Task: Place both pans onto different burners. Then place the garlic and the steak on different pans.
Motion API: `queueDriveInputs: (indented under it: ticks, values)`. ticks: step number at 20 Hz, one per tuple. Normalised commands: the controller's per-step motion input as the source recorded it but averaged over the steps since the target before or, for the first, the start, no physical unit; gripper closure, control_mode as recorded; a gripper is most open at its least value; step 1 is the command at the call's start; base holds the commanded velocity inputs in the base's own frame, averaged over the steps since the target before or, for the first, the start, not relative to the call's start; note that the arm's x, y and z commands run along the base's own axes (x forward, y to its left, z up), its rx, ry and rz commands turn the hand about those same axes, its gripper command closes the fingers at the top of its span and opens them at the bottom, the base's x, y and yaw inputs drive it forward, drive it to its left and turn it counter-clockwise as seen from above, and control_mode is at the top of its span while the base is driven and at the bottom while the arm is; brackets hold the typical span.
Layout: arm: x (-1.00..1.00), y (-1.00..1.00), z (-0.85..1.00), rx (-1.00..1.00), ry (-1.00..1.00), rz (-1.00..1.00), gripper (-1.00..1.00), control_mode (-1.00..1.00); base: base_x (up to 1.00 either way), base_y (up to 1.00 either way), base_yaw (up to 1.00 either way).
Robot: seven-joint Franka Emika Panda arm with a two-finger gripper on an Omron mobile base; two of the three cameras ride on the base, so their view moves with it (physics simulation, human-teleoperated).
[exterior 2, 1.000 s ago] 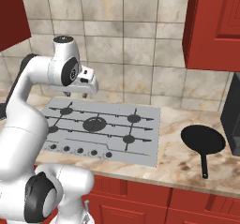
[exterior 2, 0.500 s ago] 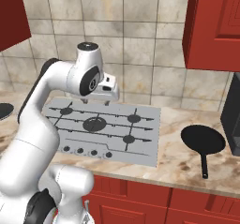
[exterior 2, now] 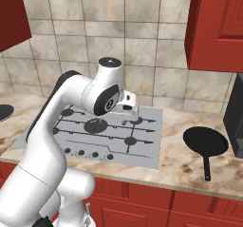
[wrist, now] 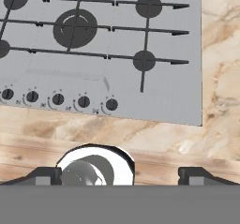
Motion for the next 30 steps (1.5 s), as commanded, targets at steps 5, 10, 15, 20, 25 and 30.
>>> queueDriveInputs:
  ticks: [5, 10, 15, 20, 25, 30]
  values:
    - [-0.13, -0.51, -0.34, -0.01, 0.03, 0.05, -1.00, -1.00, 0.00, 0.00, 0.00]
    - [0.00, -0.57, -0.33, 0.00, 0.02, 0.06, -1.00, -1.00, 0.00, 0.00, 0.00]
    - [0.01, -0.75, -0.16, 0.00, 0.09, 0.01, -1.00, -1.00, 0.00, 0.00, 0.00]
    - [0.03, -0.80, -0.22, 0.00, 0.09, 0.00, -1.00, -1.00, 0.00, 0.00, 0.00]
    - [0.02, -0.74, -0.31, 0.00, 0.09, 0.00, -1.00, -1.00, 0.00, 0.00, 0.00]
    - [0.14, -0.66, -0.42, 0.00, 0.05, 0.00, -1.00, -1.00, 0.00, 0.00, 0.00]
